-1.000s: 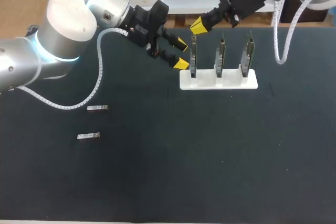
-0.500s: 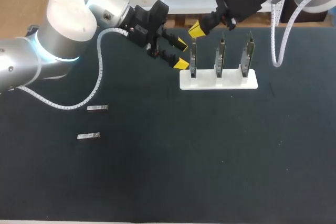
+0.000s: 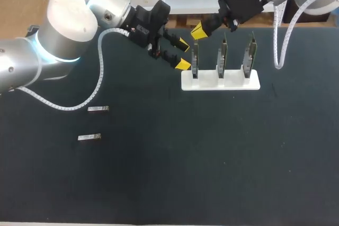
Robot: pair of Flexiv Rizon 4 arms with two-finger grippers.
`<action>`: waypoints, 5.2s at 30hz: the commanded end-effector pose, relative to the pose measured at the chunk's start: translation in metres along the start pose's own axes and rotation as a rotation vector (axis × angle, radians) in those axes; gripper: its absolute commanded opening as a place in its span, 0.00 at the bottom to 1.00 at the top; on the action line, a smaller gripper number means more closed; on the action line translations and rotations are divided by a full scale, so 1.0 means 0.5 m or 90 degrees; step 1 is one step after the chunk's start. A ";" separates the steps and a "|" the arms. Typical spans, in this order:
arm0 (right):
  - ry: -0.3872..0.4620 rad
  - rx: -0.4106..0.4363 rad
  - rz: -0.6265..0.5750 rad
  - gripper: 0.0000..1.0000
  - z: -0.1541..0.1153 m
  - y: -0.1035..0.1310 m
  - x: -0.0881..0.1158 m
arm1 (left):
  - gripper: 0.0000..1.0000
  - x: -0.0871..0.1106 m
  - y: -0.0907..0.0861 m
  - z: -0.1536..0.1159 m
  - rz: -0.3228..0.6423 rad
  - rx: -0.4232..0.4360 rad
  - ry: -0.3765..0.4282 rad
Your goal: Pick up the optical module with the left hand, and insert it into the network port with the right hand.
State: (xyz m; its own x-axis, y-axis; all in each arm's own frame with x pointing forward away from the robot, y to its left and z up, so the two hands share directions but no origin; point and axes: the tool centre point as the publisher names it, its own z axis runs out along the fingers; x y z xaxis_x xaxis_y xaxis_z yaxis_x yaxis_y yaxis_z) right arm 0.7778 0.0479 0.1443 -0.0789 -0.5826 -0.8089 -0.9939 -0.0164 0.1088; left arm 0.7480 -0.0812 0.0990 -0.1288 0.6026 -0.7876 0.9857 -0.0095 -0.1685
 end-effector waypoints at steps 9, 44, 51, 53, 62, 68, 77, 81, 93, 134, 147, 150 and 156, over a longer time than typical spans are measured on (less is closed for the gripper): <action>0.001 -0.007 0.013 0.00 0.010 -0.014 0.011 | 1.00 0.000 -0.004 0.000 -0.001 -0.003 0.001; -0.072 -0.014 0.076 0.00 -0.030 -0.010 0.003 | 1.00 0.000 -0.004 0.000 -0.001 -0.003 0.001; -0.111 0.001 0.053 0.00 -0.087 -0.003 -0.039 | 1.00 0.000 -0.004 0.000 -0.001 -0.003 0.001; -0.112 0.015 0.043 0.00 -0.111 -0.005 -0.039 | 1.00 0.000 -0.004 0.000 -0.001 -0.003 0.001; -0.083 0.027 0.014 0.00 -0.195 0.001 0.005 | 1.00 0.000 -0.004 0.000 -0.001 -0.003 0.001; -0.067 0.014 0.027 0.00 -0.218 0.022 0.048 | 1.00 0.000 -0.004 0.000 -0.001 -0.003 0.001; -0.030 -0.009 0.044 0.00 -0.203 0.039 0.102 | 1.00 0.000 -0.004 0.000 -0.001 -0.003 0.001; -0.021 -0.003 0.053 0.00 -0.196 0.040 0.120 | 1.00 0.000 -0.004 0.000 -0.001 -0.003 0.001; -0.004 -0.004 0.045 0.00 -0.185 0.034 0.135 | 1.00 0.000 -0.004 0.000 -0.001 -0.003 0.001; 0.021 -0.020 0.027 1.00 -0.168 0.028 0.136 | 1.00 0.000 -0.004 0.000 -0.001 -0.003 0.001; 0.021 -0.020 0.027 1.00 -0.168 0.028 0.136 | 1.00 0.000 -0.004 0.000 -0.001 -0.003 0.001; 0.021 -0.020 0.027 1.00 -0.168 0.028 0.136 | 1.00 -0.003 -0.007 -0.007 0.006 -0.008 0.009; 0.021 -0.020 0.027 1.00 -0.168 0.028 0.136 | 1.00 0.001 -0.026 -0.038 0.028 -0.015 0.052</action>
State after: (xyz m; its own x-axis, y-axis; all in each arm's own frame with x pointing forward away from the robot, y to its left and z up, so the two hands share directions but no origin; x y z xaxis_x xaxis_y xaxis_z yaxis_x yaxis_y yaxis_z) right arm 0.7640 -0.0604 0.1392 -0.1175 -0.6099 -0.7837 -0.9870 -0.0153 0.1599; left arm 0.7457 -0.0730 0.1021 -0.0823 0.6481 -0.7571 0.9914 -0.0243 -0.1286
